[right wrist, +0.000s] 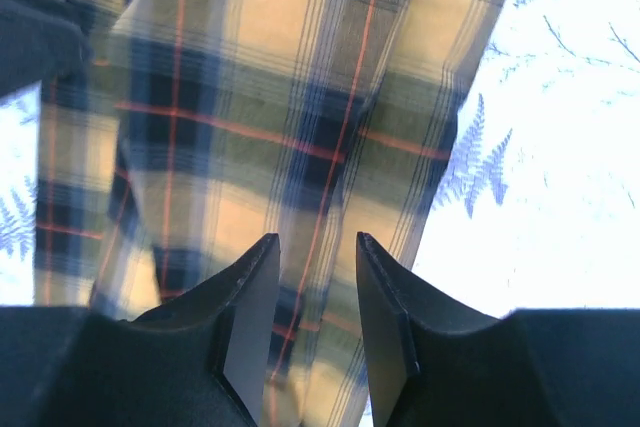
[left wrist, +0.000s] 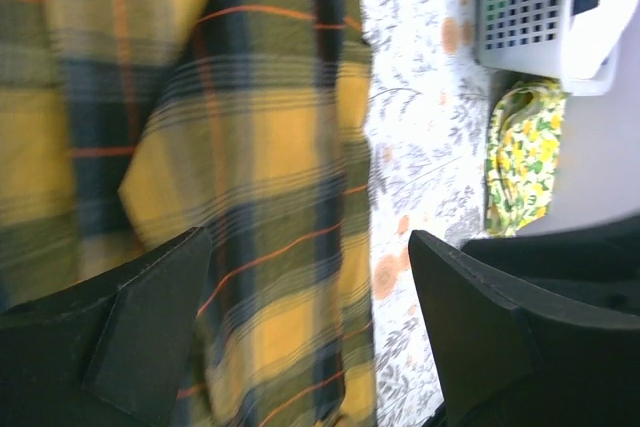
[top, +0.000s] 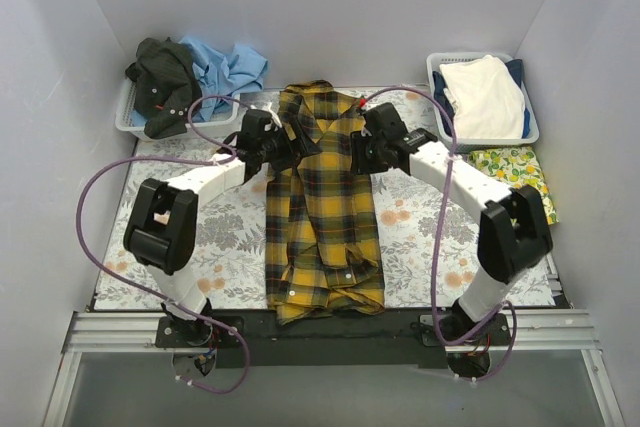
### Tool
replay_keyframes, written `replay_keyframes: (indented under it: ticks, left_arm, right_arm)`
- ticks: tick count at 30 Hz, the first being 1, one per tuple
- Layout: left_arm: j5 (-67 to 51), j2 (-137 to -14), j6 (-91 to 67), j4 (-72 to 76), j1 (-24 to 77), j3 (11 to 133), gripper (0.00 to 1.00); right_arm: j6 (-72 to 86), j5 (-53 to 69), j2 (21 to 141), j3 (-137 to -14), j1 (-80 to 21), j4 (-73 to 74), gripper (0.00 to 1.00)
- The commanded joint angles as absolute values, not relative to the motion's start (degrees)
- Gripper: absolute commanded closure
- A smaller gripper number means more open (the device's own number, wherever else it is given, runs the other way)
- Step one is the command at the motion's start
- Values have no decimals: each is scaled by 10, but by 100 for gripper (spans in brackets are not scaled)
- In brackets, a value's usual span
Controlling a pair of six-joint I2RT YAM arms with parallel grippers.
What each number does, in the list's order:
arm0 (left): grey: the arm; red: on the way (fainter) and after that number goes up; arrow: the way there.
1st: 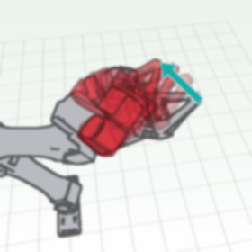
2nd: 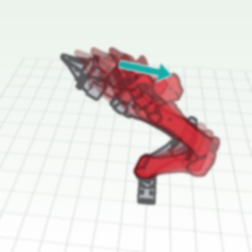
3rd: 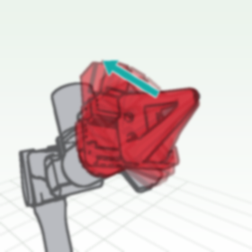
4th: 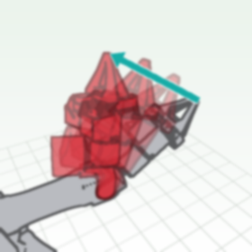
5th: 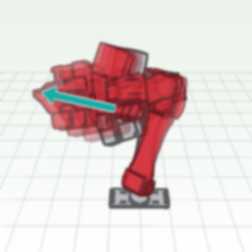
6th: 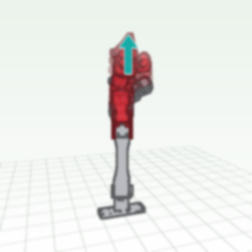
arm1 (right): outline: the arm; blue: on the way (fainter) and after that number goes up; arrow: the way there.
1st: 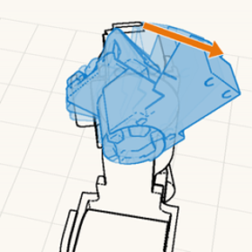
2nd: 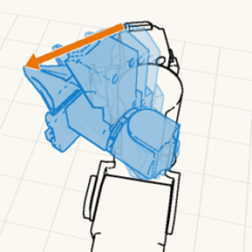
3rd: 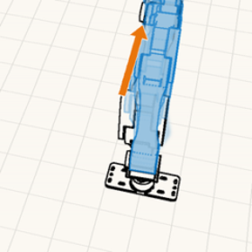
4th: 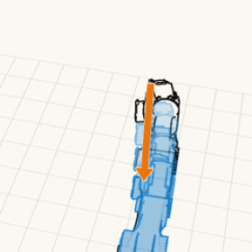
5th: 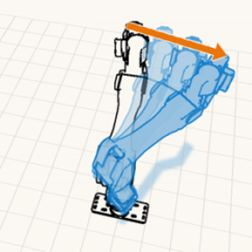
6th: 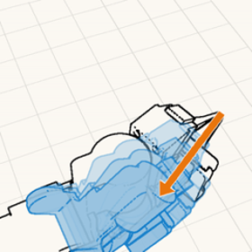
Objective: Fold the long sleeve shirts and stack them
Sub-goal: Fold the shirt
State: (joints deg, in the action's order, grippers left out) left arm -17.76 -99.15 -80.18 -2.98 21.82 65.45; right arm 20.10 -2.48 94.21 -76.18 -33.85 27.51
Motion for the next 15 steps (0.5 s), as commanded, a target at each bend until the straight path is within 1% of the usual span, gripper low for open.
replay_keyframes:
  ticks: [1,4,9,15]
  left_arm:
    - [-199,-1031,-836,73,251,696,20]
    - [-163,-1061,-838,74,262,707,22]
    - [-122,-1101,-826,57,263,714,22]
    - [-88,-1157,-808,26,264,732,23]
  right_arm:
    - [142,45,1024,-835,-330,248,57]
    - [137,71,1062,-855,-330,238,58]
    - [139,126,1078,-831,-329,220,59]
    - [120,195,1018,-712,-330,214,59]
